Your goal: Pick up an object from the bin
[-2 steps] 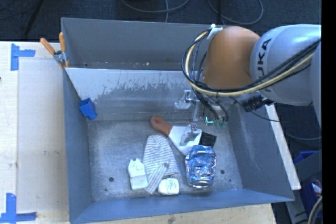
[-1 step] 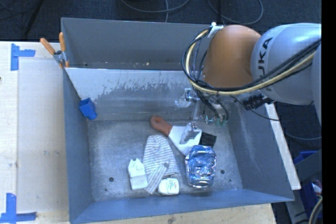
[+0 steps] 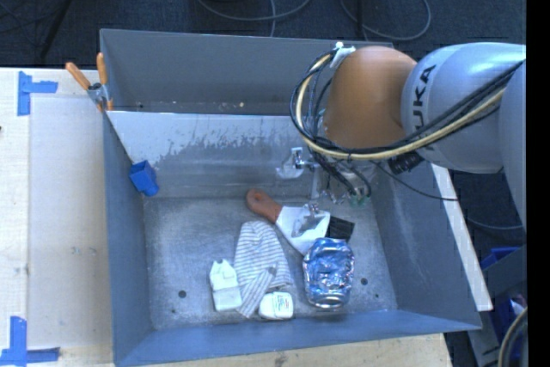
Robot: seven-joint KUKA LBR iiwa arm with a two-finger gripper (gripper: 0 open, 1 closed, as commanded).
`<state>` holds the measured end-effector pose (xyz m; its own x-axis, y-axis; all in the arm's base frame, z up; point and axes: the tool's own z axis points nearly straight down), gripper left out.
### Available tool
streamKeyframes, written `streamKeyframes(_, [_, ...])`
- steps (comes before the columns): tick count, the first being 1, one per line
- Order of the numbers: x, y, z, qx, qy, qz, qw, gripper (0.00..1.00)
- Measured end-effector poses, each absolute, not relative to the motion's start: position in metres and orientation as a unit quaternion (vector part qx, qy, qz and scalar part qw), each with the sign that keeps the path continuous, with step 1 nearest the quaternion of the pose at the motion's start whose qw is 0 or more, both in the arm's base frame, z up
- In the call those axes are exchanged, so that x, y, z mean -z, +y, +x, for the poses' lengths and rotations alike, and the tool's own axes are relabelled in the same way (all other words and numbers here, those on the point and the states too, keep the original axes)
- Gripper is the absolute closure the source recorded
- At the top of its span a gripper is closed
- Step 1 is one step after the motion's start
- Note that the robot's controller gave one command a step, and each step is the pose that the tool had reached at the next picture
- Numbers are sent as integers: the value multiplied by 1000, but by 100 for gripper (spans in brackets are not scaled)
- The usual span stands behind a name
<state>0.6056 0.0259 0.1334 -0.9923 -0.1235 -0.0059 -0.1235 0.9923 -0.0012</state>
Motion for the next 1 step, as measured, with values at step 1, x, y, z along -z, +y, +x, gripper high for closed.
streamKeyframes(1, [-94, 32, 609, -1, 983, -182, -1, 0])
